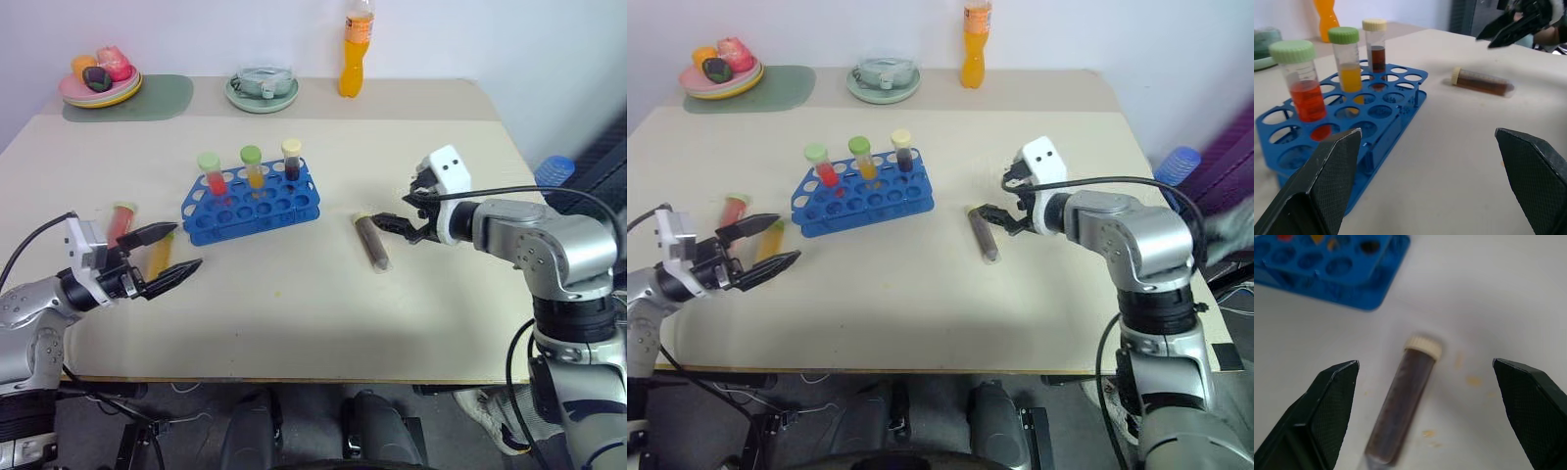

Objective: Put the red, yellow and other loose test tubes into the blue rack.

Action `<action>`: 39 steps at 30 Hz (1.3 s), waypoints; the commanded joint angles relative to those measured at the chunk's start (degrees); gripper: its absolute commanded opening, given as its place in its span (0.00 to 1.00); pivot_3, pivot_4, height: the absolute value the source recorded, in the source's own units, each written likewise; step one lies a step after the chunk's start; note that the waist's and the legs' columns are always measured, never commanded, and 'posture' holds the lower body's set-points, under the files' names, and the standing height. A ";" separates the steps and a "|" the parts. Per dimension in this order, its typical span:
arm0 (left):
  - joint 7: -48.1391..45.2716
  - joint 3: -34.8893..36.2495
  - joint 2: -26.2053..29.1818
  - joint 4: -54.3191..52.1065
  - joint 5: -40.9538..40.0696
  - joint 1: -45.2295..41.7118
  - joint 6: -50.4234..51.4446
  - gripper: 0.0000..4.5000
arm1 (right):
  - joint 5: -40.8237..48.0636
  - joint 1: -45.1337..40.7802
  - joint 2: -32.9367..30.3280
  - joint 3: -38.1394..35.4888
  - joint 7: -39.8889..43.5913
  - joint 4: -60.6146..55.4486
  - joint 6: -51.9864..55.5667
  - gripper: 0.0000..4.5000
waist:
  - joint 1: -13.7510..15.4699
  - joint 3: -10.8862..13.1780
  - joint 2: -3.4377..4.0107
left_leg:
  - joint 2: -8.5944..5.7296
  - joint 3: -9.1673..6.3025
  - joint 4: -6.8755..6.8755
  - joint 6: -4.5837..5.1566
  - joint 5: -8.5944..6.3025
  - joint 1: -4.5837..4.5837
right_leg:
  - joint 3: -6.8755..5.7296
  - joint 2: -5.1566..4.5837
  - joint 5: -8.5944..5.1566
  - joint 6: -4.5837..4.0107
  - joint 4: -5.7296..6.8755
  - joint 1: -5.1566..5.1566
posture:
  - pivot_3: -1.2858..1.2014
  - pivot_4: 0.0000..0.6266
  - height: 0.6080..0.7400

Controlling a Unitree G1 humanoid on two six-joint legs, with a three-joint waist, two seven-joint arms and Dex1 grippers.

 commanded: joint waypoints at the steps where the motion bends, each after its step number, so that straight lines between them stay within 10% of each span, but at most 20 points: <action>1: -0.27 -0.26 0.02 -1.83 0.44 -0.26 -1.18 0.99 | 0.31 -5.35 2.69 -1.60 -2.18 2.16 6.15 1.00 | -0.08 0.00 0.00 | 0.00 0.00 0.00 -0.01 0.01 0.00 | 0.02 0.00 0.00 0.00 0.04 -0.04 | 0.52 0.24 1.00; 34: 0.80 -3.37 -3.14 -3.57 0.26 -0.67 -0.01 0.99 | -11.35 -12.56 12.55 4.09 -8.34 25.41 3.08 1.00 | -0.31 0.00 0.01 | 0.00 0.05 -0.03 -0.09 0.05 -0.05 | 0.01 0.00 0.00 0.00 0.03 -0.09 | 0.52 0.24 1.00; 39: 0.93 -3.84 -3.24 -3.66 0.36 -0.82 0.20 1.00 | -12.67 -11.88 12.24 7.14 -6.92 26.05 0.81 0.57 | -1.10 0.00 0.00 | 0.00 0.03 -0.03 -0.08 0.05 -0.04 | 0.01 0.00 0.00 0.00 0.04 -0.07 | 0.52 0.24 1.00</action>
